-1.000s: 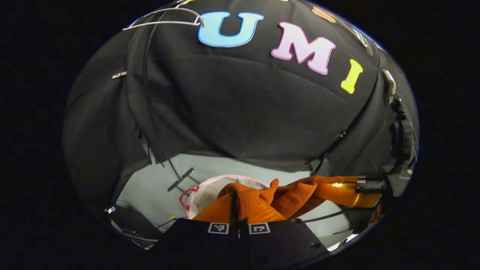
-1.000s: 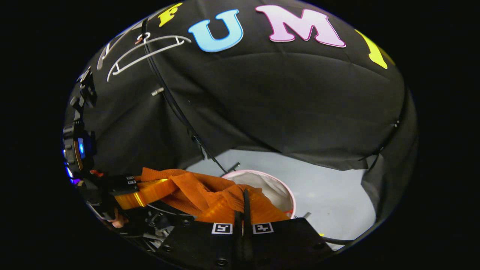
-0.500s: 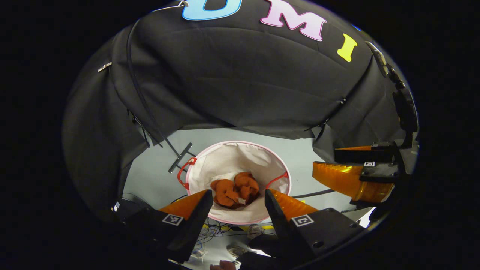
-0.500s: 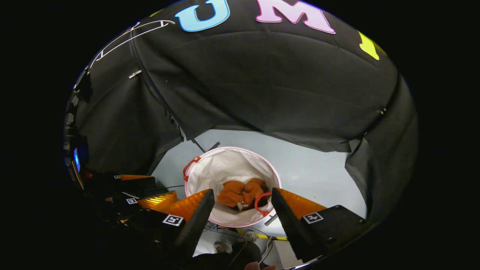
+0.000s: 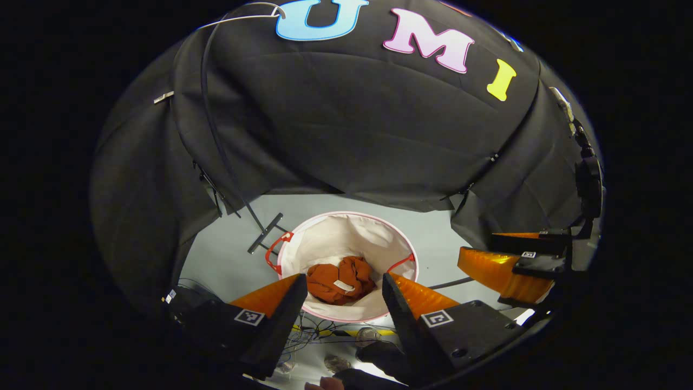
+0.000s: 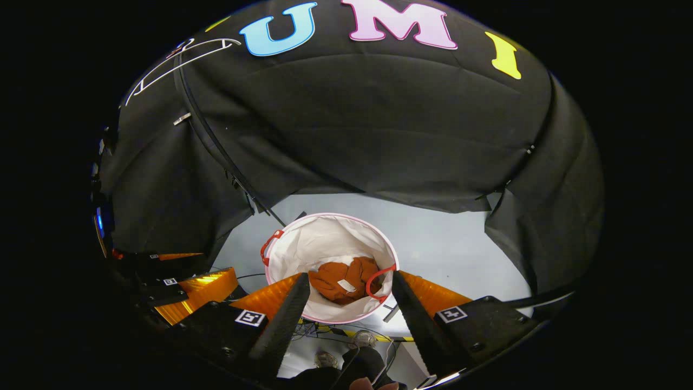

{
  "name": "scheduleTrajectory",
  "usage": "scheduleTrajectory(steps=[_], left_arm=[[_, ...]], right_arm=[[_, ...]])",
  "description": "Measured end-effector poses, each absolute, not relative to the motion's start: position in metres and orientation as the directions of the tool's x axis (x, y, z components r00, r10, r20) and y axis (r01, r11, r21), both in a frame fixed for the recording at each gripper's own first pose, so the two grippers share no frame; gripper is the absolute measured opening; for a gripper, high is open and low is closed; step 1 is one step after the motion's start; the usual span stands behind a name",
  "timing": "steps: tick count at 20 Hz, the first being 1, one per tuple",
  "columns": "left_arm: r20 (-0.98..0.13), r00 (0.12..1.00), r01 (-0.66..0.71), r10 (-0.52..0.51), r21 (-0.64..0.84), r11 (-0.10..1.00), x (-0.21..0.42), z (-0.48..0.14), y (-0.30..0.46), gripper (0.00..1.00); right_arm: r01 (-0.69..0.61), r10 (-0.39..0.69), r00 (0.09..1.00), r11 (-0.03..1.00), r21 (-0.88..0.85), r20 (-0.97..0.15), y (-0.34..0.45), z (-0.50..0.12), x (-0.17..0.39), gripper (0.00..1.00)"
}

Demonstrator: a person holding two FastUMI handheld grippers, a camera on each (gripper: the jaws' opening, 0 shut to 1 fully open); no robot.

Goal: Grasp the clothes on the hanger with both hands and then place them into the laundry hamper below.

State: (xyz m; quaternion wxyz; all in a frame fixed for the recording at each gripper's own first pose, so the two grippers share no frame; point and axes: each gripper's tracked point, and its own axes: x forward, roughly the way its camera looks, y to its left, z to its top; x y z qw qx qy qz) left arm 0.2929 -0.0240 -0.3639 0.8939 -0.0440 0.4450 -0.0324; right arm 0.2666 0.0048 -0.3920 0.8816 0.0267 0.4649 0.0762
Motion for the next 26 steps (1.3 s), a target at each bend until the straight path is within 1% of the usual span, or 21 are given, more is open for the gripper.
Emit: scheduleTrajectory(steps=[5,6,7,10,12,18,22,26], left_arm=[[-0.713,0.693,0.074,-0.109,-0.079,0.994,0.272,-0.306,-0.014,0.89],[-0.689,0.716,0.083,-0.114,-0.078,0.993,0.268,-0.291,-0.013,0.84],[-0.663,0.740,0.092,-0.115,-0.070,0.993,0.262,-0.275,-0.010,0.89],[-0.582,0.806,0.113,-0.109,-0.029,0.993,0.245,-0.224,-0.005,0.89],[-0.530,0.841,0.116,-0.113,-0.028,0.993,0.227,-0.199,-0.001,0.89],[-0.372,0.921,0.115,-0.114,-0.020,0.993,0.184,-0.123,0.012,0.89],[-0.287,0.950,0.126,-0.120,0.004,0.992,0.157,-0.090,0.017,0.89],[-0.212,0.970,0.125,-0.122,0.004,0.992,0.137,-0.051,0.023,0.89]], right_arm=[[-0.018,0.081,0.686,0.995,0.094,-0.724,0.015,-0.334,0.245,0.98],[-0.003,0.065,0.715,0.996,0.090,-0.696,0.016,-0.319,0.239,0.98],[0.003,0.058,0.742,0.996,0.090,-0.668,0.020,-0.303,0.234,0.99],[-0.012,0.052,0.811,0.997,0.072,-0.583,0.029,-0.254,0.204,0.99],[-0.015,0.046,0.848,0.998,0.062,-0.528,0.034,-0.226,0.189,0.99],[-0.009,0.041,0.910,0.997,0.080,-0.412,0.041,-0.154,0.154,0.98],[0.004,0.018,0.943,0.998,0.067,-0.333,0.037,-0.115,0.135,0.99],[0.012,0.009,0.959,0.997,0.070,-0.282,0.034,-0.081,0.118,0.98]])
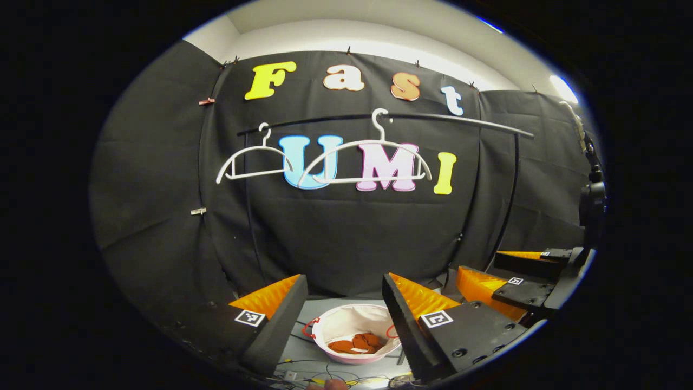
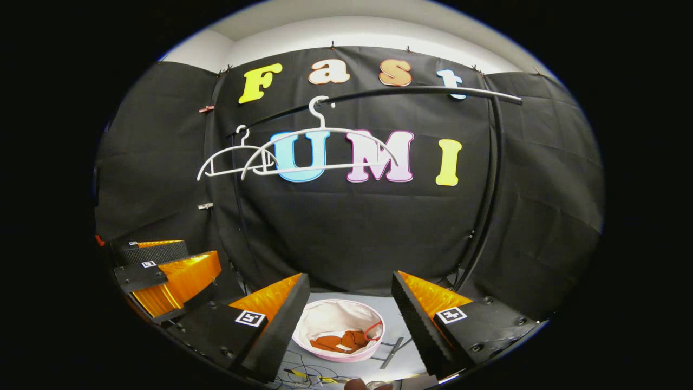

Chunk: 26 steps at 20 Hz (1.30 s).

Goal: Grasp the clothes on the hanger with both hands and then place them into the laundry hamper below.

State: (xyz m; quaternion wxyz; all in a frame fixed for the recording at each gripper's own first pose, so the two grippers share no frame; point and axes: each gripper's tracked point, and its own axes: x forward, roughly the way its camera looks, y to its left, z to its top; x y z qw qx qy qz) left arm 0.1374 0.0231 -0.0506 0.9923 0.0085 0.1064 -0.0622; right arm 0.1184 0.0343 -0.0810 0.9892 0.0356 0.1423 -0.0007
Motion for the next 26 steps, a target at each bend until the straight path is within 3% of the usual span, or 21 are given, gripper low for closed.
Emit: scheduleTrajectory(steps=[9,10,14,15,18,26], left_arm=[[-0.088,0.993,0.086,-0.084,0.024,0.996,0.101,0.007,0.040,0.85],[-0.073,0.995,0.076,-0.074,0.031,0.997,0.096,0.014,0.042,0.90],[-0.007,0.999,0.051,-0.051,0.057,0.997,0.081,0.043,0.041,0.94],[-0.003,0.999,0.052,-0.052,0.050,0.997,0.078,0.044,0.039,0.92],[0.002,0.999,0.041,-0.041,0.041,0.998,0.073,0.045,0.040,0.94],[0.005,0.999,0.052,-0.052,0.025,0.998,0.068,0.042,0.038,0.92]], right_arm=[[-0.003,0.010,0.993,0.998,0.058,-0.121,0.035,-0.001,0.094,0.93],[-0.003,0.010,0.994,0.998,0.061,-0.112,0.034,0.003,0.091,0.93],[-0.011,0.016,0.997,0.997,0.072,-0.074,0.031,0.019,0.081,0.93],[-0.014,0.019,0.998,0.997,0.076,-0.064,0.031,0.022,0.079,0.98],[-0.032,0.036,0.998,0.995,0.091,-0.042,0.035,0.027,0.073,1.00],[-0.020,0.021,0.999,0.998,0.061,-0.031,0.024,0.030,0.061,0.98]])
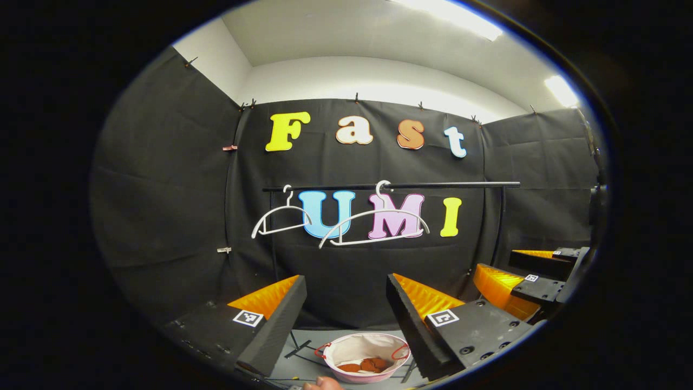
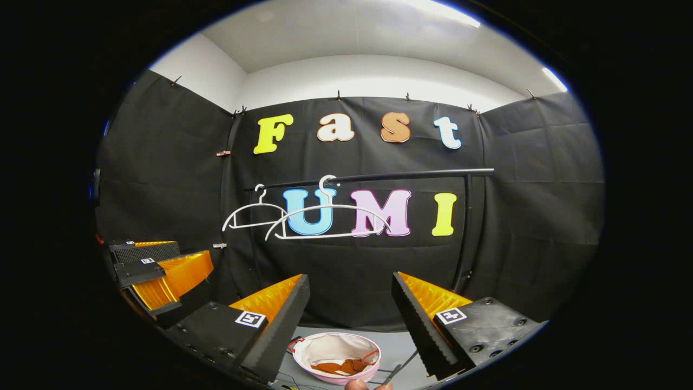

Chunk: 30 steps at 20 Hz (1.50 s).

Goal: Grasp the clothes on the hanger with both hands and then place them into the laundry hamper below.

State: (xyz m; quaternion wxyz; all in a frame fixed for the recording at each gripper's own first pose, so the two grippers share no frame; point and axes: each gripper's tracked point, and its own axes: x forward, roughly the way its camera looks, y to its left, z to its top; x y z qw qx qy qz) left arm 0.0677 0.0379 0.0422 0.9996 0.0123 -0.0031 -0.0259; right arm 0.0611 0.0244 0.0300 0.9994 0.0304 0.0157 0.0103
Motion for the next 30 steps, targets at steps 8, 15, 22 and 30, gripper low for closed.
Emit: scheduleTrajectory(steps=[8,15,22,30], left_arm=[[-0.012,0.998,0.058,-0.058,0.015,0.998,0.065,0.041,0.036,0.94],[0.000,0.998,0.057,-0.057,0.032,0.998,0.062,0.043,0.035,0.94],[0.002,0.998,0.056,-0.056,0.034,0.998,0.059,0.043,0.032,0.94],[0.002,0.997,0.078,-0.078,0.054,0.995,0.058,0.042,0.028,0.94]], right_arm=[[-0.017,0.019,0.999,0.999,0.049,-0.046,0.017,0.030,0.053,0.98],[-0.025,0.026,0.999,0.999,0.036,-0.030,0.015,0.036,0.052,0.98],[-0.024,0.025,1.000,0.999,0.035,-0.018,0.014,0.038,0.052,0.98],[-0.010,0.011,1.000,0.999,0.041,-0.023,0.010,0.034,0.052,0.98]])
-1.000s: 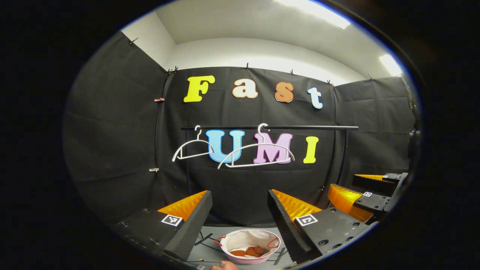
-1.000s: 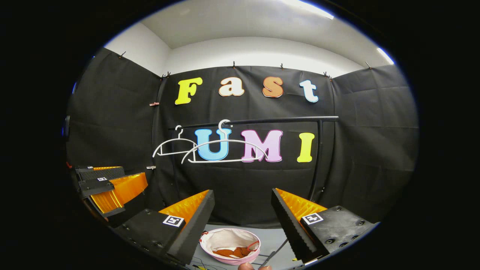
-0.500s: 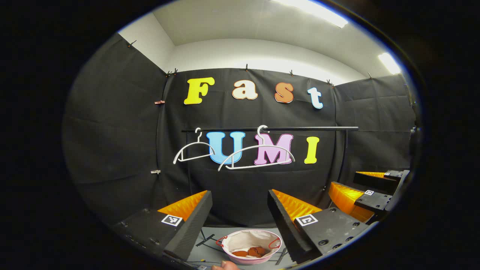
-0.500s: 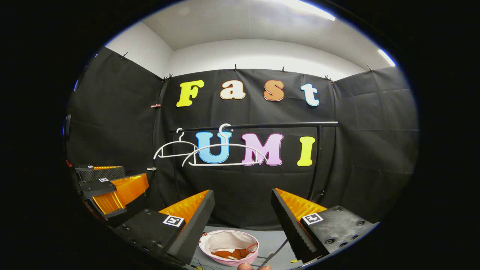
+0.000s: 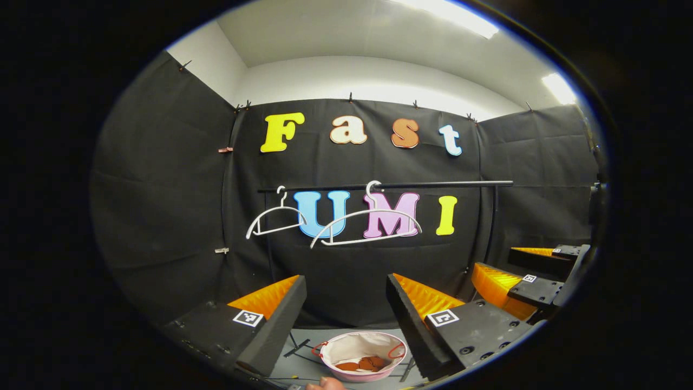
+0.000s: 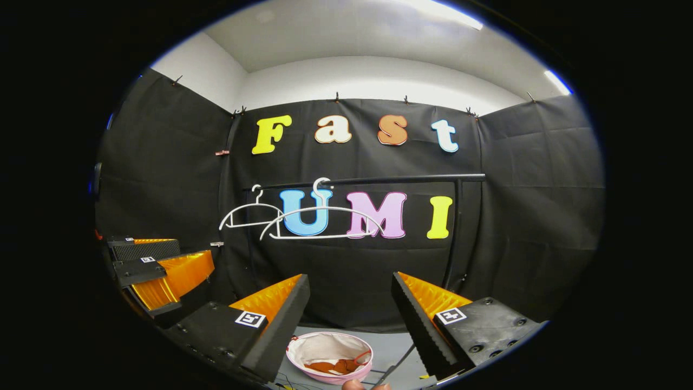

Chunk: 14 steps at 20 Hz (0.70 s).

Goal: Grasp the clothes on the hanger with both hands and then place them into the laundry hamper below.

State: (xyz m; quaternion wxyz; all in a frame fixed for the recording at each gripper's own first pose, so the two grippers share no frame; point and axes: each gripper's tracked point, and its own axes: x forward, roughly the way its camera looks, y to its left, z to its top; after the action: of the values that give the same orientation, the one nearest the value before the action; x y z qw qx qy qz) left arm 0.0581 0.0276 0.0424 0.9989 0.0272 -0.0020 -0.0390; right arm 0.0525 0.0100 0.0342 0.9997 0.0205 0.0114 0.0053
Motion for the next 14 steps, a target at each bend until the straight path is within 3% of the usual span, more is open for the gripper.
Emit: scheduleTrajectory(steps=[14], left_arm=[[0.007,0.997,0.075,-0.075,0.060,0.995,0.0583,0.0422,0.0246,0.92]], right_arm=[[-0.021,0.021,1.000,0.999,0.037,-0.012,0.0139,0.0348,0.0613,0.98]])
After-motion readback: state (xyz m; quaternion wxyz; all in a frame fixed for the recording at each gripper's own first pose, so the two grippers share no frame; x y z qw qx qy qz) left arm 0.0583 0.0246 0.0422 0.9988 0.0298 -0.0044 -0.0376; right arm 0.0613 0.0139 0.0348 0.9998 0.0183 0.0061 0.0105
